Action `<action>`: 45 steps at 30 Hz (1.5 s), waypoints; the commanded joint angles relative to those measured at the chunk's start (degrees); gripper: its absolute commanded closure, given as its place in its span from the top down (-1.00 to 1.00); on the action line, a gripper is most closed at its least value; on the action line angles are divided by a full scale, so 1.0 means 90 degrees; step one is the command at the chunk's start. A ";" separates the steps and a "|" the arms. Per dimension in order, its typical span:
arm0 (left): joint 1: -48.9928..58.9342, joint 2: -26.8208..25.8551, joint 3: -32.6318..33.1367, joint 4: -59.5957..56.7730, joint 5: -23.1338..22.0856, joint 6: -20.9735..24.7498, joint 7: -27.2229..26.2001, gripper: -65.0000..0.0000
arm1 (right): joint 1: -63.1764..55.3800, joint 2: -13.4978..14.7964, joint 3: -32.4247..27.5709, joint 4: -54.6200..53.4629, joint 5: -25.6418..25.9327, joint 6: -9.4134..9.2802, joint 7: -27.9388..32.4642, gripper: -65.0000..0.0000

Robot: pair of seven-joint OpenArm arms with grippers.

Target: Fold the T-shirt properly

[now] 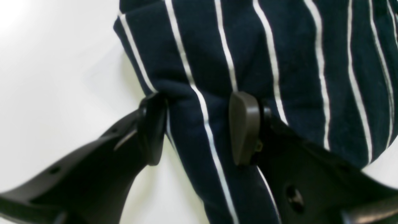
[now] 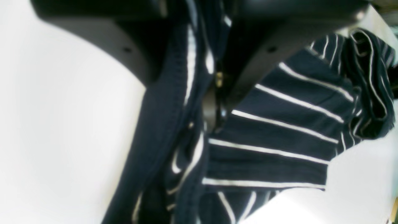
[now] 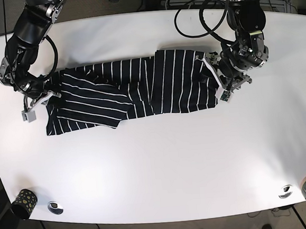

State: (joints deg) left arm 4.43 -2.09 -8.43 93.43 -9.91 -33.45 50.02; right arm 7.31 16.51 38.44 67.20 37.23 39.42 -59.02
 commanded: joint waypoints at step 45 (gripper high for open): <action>-0.1102 0.1232 0.1547 -0.2542 -0.0759 0.0772 -0.1040 -0.08 | -0.0544 -0.1088 -0.2263 0.4182 0.0176 0.0065 -0.0470 -1.00</action>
State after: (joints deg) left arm -5.41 8.80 5.30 70.43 -17.78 -27.00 38.09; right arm 1.37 7.27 18.26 103.94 36.75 39.86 -64.97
